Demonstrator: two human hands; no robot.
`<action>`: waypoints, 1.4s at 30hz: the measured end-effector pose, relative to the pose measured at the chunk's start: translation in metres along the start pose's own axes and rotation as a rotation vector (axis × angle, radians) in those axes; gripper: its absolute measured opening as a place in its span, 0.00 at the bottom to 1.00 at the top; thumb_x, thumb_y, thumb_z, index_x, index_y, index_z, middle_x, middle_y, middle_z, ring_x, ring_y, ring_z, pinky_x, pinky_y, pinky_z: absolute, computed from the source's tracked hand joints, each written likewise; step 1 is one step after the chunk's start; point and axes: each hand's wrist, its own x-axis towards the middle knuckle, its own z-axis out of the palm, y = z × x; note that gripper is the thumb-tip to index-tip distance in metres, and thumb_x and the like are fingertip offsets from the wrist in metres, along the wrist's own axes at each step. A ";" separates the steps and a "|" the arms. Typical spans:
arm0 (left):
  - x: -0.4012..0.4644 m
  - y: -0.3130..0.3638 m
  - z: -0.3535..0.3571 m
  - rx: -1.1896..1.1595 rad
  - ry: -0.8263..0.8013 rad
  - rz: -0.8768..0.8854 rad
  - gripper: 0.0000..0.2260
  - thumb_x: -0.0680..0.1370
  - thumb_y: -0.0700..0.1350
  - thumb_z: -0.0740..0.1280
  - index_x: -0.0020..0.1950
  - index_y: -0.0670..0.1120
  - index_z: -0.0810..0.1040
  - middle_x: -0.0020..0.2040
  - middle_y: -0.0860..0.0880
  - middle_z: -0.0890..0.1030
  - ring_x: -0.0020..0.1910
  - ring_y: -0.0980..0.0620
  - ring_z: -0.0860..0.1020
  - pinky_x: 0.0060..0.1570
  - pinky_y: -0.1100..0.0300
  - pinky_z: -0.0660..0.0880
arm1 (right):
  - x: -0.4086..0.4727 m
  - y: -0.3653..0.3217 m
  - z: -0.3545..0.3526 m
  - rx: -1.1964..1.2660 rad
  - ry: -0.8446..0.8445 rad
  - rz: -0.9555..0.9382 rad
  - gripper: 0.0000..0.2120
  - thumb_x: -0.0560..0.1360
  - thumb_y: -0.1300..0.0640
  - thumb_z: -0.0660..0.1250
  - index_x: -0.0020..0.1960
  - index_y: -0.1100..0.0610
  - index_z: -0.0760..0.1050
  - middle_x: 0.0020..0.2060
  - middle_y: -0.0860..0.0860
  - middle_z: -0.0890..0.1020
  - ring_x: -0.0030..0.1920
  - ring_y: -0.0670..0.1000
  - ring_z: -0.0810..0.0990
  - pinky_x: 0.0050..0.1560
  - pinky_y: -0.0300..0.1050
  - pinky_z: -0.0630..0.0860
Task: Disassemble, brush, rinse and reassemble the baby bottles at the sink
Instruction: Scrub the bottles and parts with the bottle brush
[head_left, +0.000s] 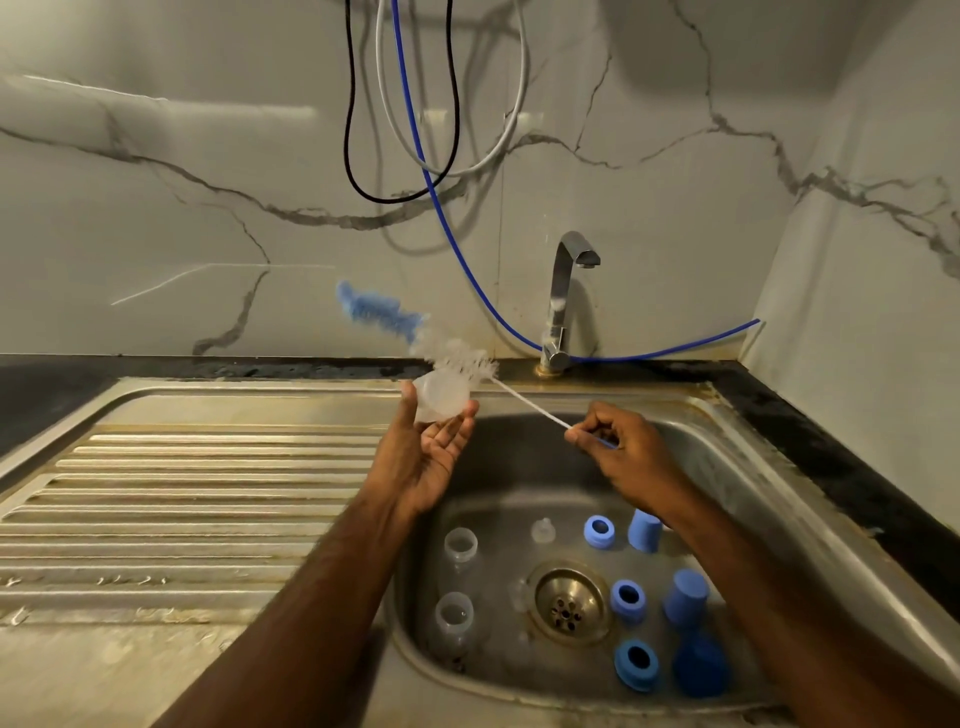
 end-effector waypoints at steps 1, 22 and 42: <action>0.000 -0.003 0.002 0.018 0.002 -0.013 0.28 0.80 0.58 0.65 0.70 0.38 0.71 0.55 0.35 0.83 0.43 0.44 0.86 0.41 0.55 0.84 | -0.001 -0.002 0.003 -0.016 -0.006 -0.005 0.06 0.76 0.48 0.69 0.42 0.46 0.77 0.38 0.45 0.82 0.43 0.47 0.82 0.50 0.58 0.81; 0.000 -0.009 0.005 0.082 0.007 0.018 0.32 0.76 0.59 0.67 0.70 0.38 0.71 0.60 0.35 0.81 0.46 0.45 0.85 0.42 0.57 0.84 | -0.001 -0.004 0.009 -0.034 -0.064 0.050 0.06 0.78 0.52 0.69 0.43 0.49 0.76 0.40 0.49 0.82 0.43 0.50 0.81 0.50 0.56 0.81; -0.002 -0.006 0.007 0.006 0.056 0.036 0.25 0.82 0.56 0.64 0.71 0.40 0.71 0.59 0.35 0.81 0.47 0.44 0.85 0.44 0.56 0.84 | -0.003 -0.002 0.012 -0.059 -0.097 -0.001 0.07 0.78 0.49 0.69 0.42 0.47 0.75 0.40 0.43 0.82 0.43 0.43 0.80 0.51 0.55 0.81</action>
